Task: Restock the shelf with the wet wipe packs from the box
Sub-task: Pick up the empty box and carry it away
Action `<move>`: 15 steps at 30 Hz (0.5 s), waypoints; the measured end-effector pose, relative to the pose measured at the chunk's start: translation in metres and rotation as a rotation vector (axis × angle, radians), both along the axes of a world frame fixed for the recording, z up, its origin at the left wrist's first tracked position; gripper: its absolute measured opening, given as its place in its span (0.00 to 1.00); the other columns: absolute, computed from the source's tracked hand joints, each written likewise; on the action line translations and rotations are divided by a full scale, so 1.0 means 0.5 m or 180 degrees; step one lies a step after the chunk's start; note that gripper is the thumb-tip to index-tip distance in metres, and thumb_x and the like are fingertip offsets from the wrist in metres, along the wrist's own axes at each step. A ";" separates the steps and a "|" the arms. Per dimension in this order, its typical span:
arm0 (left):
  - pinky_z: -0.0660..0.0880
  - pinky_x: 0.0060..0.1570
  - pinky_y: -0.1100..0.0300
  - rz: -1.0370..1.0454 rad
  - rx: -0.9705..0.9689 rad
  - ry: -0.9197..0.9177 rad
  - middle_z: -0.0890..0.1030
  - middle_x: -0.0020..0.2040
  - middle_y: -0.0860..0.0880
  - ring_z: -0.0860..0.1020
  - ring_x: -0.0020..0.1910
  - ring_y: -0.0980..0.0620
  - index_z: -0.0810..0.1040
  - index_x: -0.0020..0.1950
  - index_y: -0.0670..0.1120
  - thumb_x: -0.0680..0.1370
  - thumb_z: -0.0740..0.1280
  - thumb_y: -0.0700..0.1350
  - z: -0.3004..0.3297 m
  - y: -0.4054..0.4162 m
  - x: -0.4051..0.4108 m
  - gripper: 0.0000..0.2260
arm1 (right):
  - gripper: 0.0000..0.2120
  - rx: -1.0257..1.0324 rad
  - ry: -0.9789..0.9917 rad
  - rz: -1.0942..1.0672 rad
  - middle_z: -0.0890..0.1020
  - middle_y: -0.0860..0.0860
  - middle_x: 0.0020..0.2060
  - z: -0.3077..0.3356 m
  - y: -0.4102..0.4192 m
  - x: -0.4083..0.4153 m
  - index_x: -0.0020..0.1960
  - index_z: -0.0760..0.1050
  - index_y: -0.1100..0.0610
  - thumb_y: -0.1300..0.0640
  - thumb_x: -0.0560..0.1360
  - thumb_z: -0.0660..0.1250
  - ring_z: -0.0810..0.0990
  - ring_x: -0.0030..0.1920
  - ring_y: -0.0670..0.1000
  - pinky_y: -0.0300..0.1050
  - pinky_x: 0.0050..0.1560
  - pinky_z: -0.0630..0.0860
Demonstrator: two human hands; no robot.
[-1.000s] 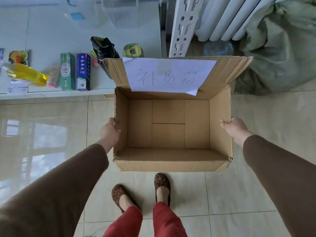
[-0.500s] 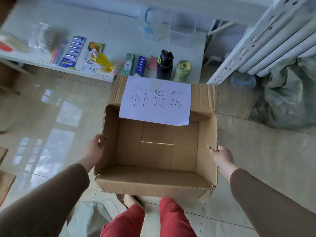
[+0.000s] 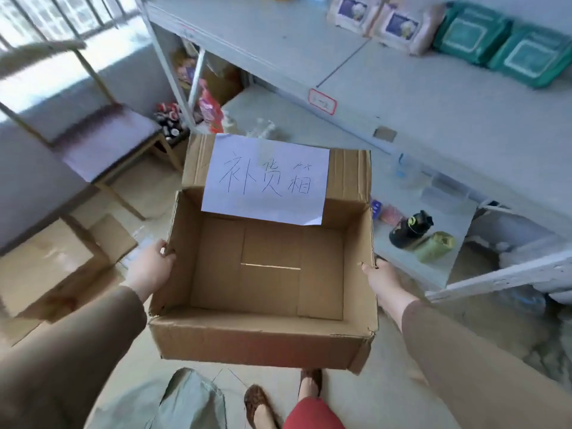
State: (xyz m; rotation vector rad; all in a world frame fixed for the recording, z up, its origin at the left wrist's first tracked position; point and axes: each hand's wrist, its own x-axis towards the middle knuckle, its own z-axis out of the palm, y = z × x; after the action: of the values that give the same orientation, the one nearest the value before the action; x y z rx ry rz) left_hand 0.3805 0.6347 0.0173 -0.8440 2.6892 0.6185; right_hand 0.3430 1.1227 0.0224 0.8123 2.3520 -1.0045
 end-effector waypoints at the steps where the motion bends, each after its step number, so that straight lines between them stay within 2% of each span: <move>1: 0.74 0.44 0.53 0.0149 0.0027 0.0042 0.83 0.47 0.46 0.79 0.44 0.43 0.75 0.58 0.52 0.78 0.66 0.49 0.013 -0.033 0.000 0.09 | 0.24 0.0006 0.0023 0.0145 0.74 0.57 0.70 0.011 -0.038 -0.036 0.73 0.69 0.58 0.49 0.81 0.64 0.74 0.68 0.60 0.54 0.68 0.70; 4: 0.74 0.44 0.53 0.0457 0.0059 0.0186 0.83 0.50 0.45 0.79 0.46 0.41 0.75 0.57 0.53 0.78 0.65 0.49 0.040 -0.130 -0.017 0.08 | 0.26 0.0050 0.0098 0.0493 0.73 0.58 0.72 0.039 -0.154 -0.154 0.76 0.66 0.59 0.49 0.81 0.64 0.71 0.71 0.61 0.53 0.68 0.67; 7: 0.77 0.49 0.51 0.0738 0.0154 0.0247 0.83 0.53 0.45 0.80 0.49 0.41 0.74 0.59 0.51 0.79 0.65 0.49 0.054 -0.216 -0.053 0.10 | 0.23 0.0071 0.0191 0.0847 0.75 0.60 0.69 0.054 -0.267 -0.281 0.72 0.70 0.62 0.51 0.82 0.63 0.74 0.67 0.62 0.50 0.62 0.70; 11: 0.79 0.54 0.46 0.1292 0.0235 0.0335 0.82 0.58 0.44 0.81 0.51 0.41 0.73 0.65 0.51 0.81 0.64 0.49 0.076 -0.322 -0.098 0.13 | 0.24 -0.0109 0.0232 0.1174 0.72 0.60 0.72 0.069 -0.435 -0.446 0.75 0.66 0.61 0.54 0.82 0.62 0.71 0.70 0.61 0.50 0.65 0.68; 15: 0.78 0.57 0.47 0.1733 0.0345 0.0418 0.81 0.62 0.44 0.80 0.56 0.40 0.73 0.69 0.50 0.81 0.63 0.47 0.098 -0.439 -0.135 0.16 | 0.26 -0.0235 0.0276 0.1515 0.68 0.57 0.75 0.088 -0.620 -0.592 0.79 0.60 0.57 0.53 0.83 0.61 0.68 0.73 0.60 0.48 0.67 0.66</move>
State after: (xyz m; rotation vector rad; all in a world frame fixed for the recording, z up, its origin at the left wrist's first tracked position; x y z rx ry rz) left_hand 0.3132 0.4153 0.0665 -1.5687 2.4987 0.9501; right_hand 0.0470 0.8124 0.0665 0.1635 2.3968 -0.9223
